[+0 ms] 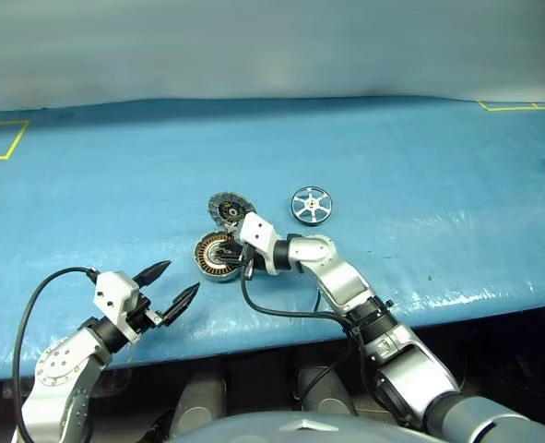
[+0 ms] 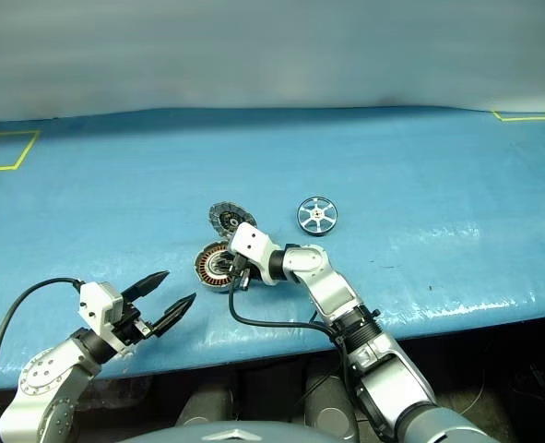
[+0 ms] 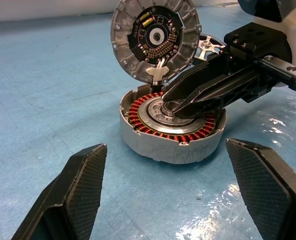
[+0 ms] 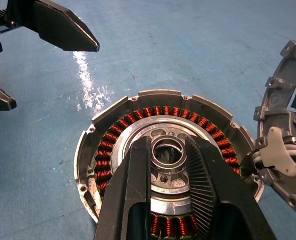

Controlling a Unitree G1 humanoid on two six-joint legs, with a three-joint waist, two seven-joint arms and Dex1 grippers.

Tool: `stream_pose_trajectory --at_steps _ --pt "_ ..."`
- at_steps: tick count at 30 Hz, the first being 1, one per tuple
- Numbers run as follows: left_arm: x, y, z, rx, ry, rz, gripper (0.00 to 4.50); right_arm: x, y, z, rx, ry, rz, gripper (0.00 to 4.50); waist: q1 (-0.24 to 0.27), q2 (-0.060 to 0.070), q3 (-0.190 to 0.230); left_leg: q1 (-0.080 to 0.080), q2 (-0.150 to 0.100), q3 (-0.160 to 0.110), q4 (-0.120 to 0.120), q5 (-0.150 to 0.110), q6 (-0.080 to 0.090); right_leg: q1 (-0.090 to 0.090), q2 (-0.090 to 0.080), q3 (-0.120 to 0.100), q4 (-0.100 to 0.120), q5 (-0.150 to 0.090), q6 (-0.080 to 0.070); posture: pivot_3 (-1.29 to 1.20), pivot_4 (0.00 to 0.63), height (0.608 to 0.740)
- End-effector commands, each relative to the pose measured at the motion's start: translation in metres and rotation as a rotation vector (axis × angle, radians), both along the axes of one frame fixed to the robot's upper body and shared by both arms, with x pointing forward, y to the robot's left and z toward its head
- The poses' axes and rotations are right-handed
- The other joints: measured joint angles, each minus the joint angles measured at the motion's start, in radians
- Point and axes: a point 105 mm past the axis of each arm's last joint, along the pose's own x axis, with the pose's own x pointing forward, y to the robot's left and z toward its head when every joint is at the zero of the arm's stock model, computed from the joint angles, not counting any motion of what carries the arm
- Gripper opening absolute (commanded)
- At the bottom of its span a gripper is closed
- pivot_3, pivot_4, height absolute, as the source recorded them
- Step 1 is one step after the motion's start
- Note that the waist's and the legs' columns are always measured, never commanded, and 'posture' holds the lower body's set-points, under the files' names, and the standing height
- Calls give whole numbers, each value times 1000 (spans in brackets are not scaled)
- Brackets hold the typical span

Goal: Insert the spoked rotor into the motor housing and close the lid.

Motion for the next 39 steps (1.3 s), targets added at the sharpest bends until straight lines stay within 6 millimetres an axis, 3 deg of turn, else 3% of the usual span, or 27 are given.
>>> stream_pose_trajectory --at_steps 1,26,30,39 --pt "1 -1 6 4 -35 -5 4137 -2 4 9 20 -28 18 651 0 0 0 0 0 0 0 0 0 0 0 0 0 0 0 0 150 740" --pt "-2 -2 1 8 -15 -3 4137 0 7 18 64 -32 10 651 0 0 0 0 0 0 -1 0 0 0 0 0 0 0 0 0 150 740" --pt "-1 -1 1 15 -19 1 4137 0 6 17 53 -41 7 1896 0 0 0 0 0 0 -1 0 0 0 0 0 0 0 0 0 150 740" --pt "-1 -2 0 13 -15 -3 4137 -1 6 20 67 -52 6 1896 0 0 0 0 0 0 -1 0 0 -1 0 0 0 0 0 0 150 740"
